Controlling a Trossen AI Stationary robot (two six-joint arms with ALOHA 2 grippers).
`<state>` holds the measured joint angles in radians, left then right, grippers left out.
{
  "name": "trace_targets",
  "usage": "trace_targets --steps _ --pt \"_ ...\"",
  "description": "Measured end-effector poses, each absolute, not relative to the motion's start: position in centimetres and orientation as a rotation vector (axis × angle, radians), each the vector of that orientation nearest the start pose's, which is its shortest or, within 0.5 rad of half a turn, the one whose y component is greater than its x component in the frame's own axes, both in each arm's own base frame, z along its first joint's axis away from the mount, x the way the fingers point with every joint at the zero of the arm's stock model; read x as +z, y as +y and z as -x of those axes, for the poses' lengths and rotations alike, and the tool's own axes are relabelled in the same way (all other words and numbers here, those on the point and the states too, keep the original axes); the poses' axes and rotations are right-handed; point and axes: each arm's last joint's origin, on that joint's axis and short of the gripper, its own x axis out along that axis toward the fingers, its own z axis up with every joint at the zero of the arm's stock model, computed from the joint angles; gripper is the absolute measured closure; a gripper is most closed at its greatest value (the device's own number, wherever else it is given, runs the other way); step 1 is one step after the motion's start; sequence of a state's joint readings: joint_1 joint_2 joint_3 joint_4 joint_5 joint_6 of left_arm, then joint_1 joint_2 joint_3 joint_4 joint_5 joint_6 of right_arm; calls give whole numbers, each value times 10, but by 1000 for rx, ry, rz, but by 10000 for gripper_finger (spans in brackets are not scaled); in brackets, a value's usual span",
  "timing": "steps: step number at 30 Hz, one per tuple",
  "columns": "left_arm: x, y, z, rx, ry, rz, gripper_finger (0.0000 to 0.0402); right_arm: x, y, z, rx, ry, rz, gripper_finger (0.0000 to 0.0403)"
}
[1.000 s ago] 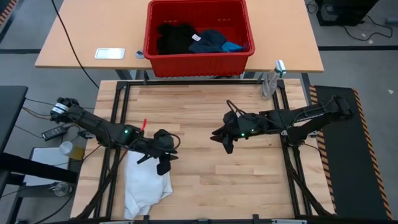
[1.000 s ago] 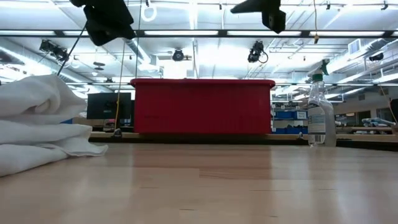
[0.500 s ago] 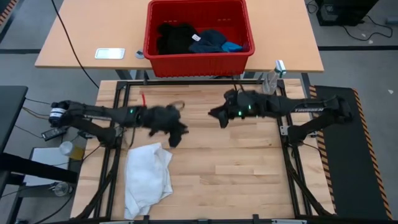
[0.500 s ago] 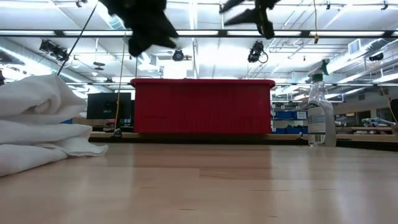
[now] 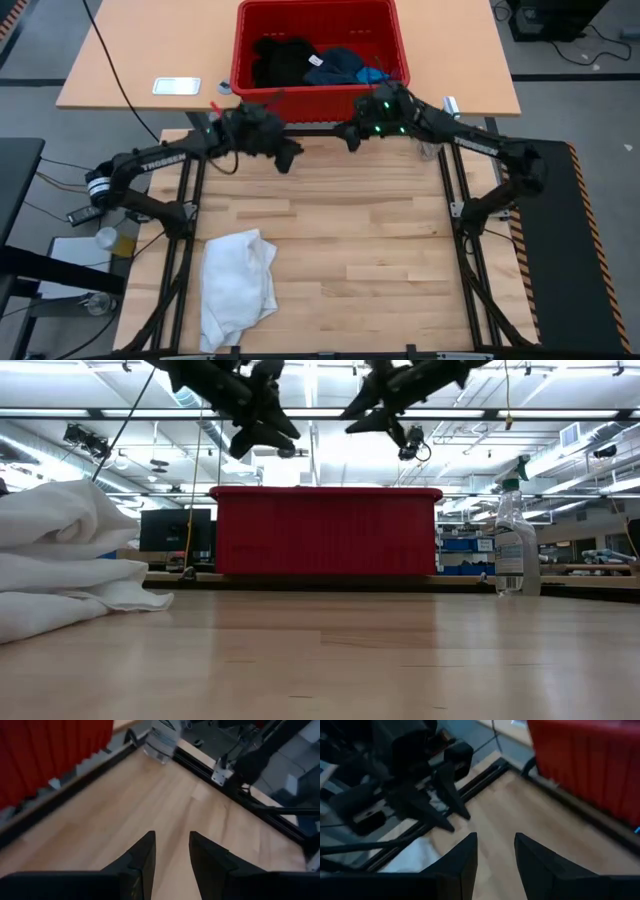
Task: Fold Laundry from Bin
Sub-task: Remove the black shirt from the red bin and place it on the table
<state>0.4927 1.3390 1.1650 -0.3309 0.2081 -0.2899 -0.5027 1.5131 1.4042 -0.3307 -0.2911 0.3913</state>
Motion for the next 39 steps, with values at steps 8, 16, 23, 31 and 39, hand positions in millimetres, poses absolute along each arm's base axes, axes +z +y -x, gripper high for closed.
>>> trace_targets --steps 8,16,23,31,39 --pt "338 203 -259 412 407 461 281 386 -207 -325 -342 281 -445 265" --pt "361 264 -257 543 280 397 281 395 -234 -308 -483 245 -432 265" --pt "354 329 -283 664 268 391 281 382 -235 -307 -495 344 -481 265" --pt "336 406 -310 841 237 386 272 382 -215 -321 -448 360 -468 265" --pt "290 464 -299 1037 306 329 175 382 -204 -328 -423 369 -455 265"
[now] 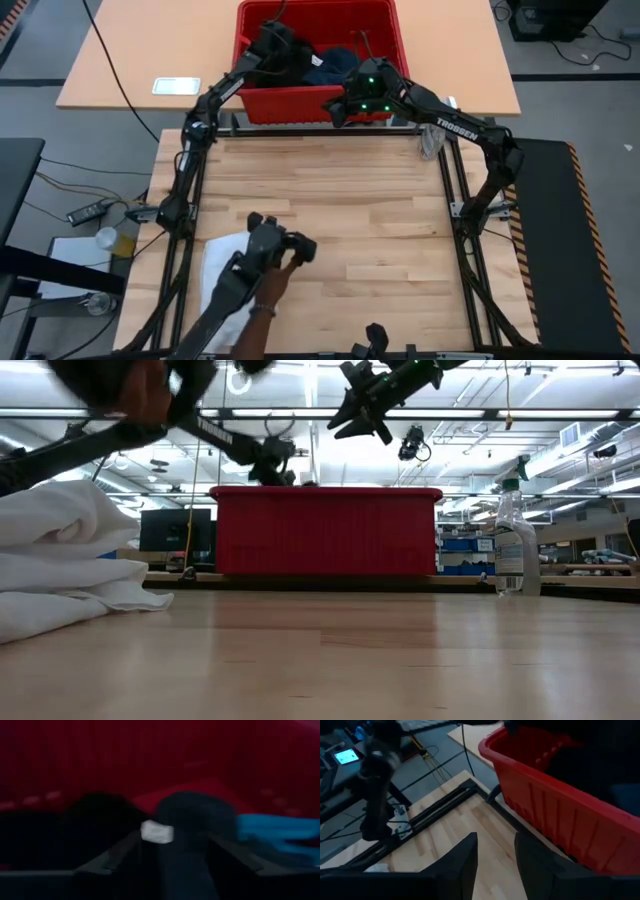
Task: Fold Laundry from Bin
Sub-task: Remove the black shirt from the red bin and place it on the table
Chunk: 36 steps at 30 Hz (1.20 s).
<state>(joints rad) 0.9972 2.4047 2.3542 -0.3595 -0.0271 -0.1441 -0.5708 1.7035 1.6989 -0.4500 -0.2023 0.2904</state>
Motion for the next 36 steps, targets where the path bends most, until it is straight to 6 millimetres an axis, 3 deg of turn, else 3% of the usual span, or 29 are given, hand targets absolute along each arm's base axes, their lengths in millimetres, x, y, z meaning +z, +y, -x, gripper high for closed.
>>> trace_targets --steps 6,9,14,20,23,26,27,33,36 --pt "226 499 -276 1105 401 392 117 382 -203 -329 -493 360 -471 265" --pt "199 508 -264 1123 470 457 116 382 -203 -329 -501 356 -489 265" --pt "176 508 -254 1119 614 511 132 381 -204 -328 -520 347 -517 265" --pt "172 507 -253 1102 660 492 190 381 -206 -328 -567 339 -520 265" --pt "171 506 -253 1098 667 501 263 382 -206 -328 -571 336 -518 265" --pt "171 504 -257 1088 667 501 363 382 -206 -328 -571 335 -518 265" --pt "172 504 -257 1090 662 509 377 382 -206 -328 -571 336 -518 265" --pt "182 500 -260 1103 630 554 383 382 -206 -328 -562 337 -515 265" --pt "200 495 -260 1101 610 544 383 382 -206 -328 -553 340 -505 265"
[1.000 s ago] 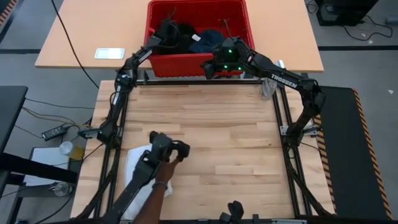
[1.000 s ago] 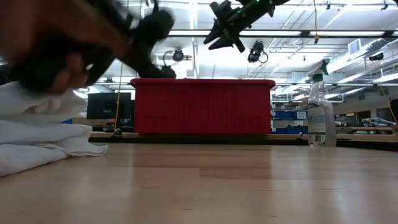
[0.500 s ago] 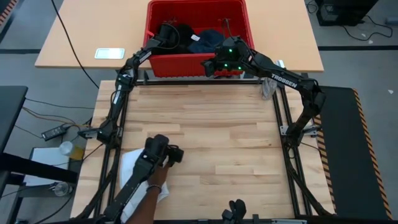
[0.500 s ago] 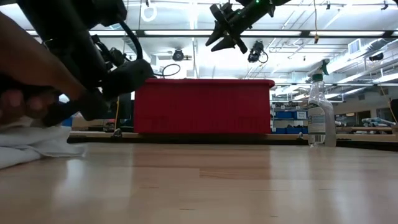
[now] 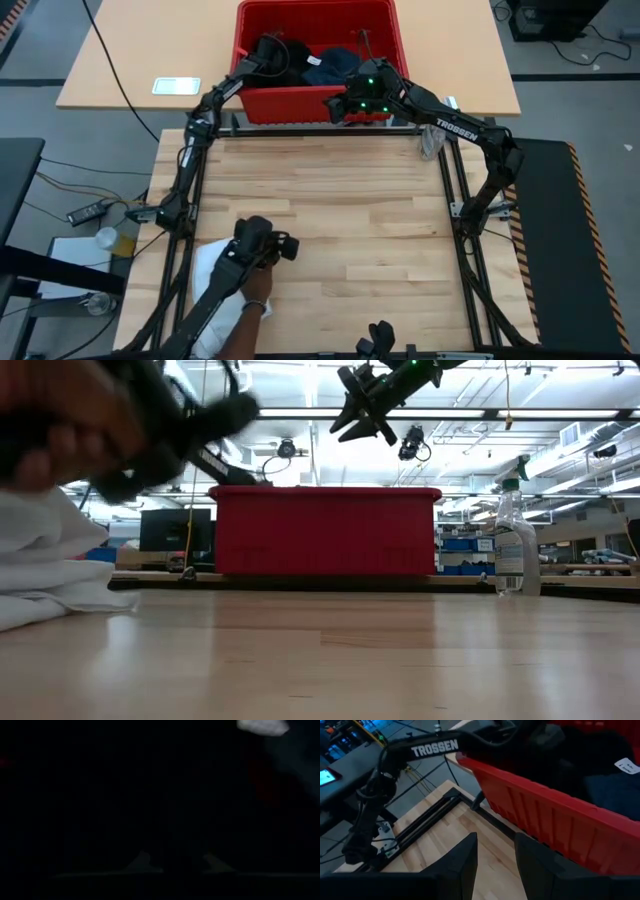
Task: Fold Laundry from Bin
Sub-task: Remove the black shirt from the red bin and place it on the table
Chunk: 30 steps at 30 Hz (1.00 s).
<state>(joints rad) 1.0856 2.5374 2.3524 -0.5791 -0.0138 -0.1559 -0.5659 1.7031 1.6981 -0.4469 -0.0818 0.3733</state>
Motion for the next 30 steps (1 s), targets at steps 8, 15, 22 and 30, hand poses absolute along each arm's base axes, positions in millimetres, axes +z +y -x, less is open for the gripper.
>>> trace_targets --steps 8,15,22,30 --pt "313 469 -265 1036 331 308 384 382 -208 -326 -521 353 -456 265" --pt "409 430 -253 820 50 187 384 382 -216 -321 -509 362 -422 265" --pt "490 380 -234 542 -249 192 384 382 -222 -316 -436 367 -436 265" --pt "542 265 -246 387 -65 -65 384 414 -208 -266 -433 401 -424 265"
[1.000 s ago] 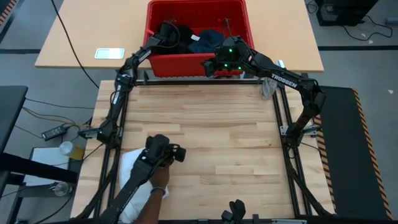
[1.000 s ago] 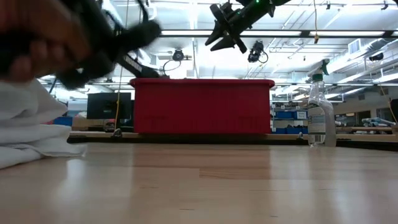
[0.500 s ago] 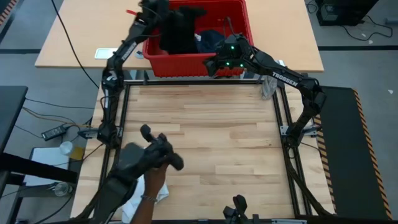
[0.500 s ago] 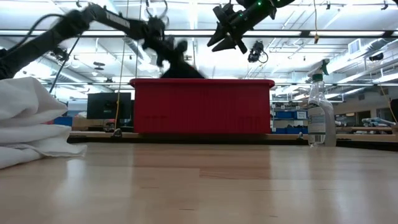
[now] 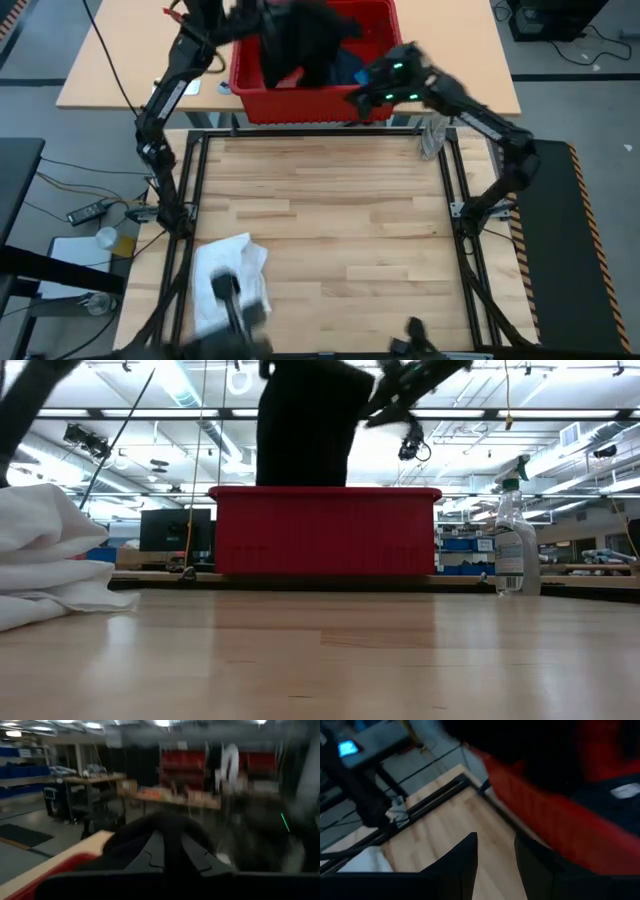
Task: Fold Laundry from Bin
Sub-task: Remove the black shirt from the red bin and place it on the table
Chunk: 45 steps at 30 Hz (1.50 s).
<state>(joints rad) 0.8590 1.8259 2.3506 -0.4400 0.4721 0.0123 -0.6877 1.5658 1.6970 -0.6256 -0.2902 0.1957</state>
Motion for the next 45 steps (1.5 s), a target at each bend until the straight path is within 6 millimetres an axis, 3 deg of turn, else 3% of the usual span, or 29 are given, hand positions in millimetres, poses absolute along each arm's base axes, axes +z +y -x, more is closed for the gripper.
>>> trace_targets --steps 6,11,21,28,35,40,45 --pt "524 195 -281 227 207 -105 384 454 -173 -217 -573 351 -329 265" --pt "494 147 -312 20 442 -85 384 473 -149 -195 -618 259 -392 265" --pt "418 70 -362 -335 884 -76 384 473 -100 -215 -592 243 -606 265" --pt "341 33 -397 -364 886 -3 384 465 -48 -227 -595 303 -709 265" --pt "281 -4 -403 -279 852 -3 374 452 -4 -223 -652 390 -808 265" --pt "275 -10 -407 -219 819 65 370 448 17 -224 -656 402 -827 265" --pt "304 -11 -414 -217 684 58 368 444 31 -222 -669 427 -759 265"
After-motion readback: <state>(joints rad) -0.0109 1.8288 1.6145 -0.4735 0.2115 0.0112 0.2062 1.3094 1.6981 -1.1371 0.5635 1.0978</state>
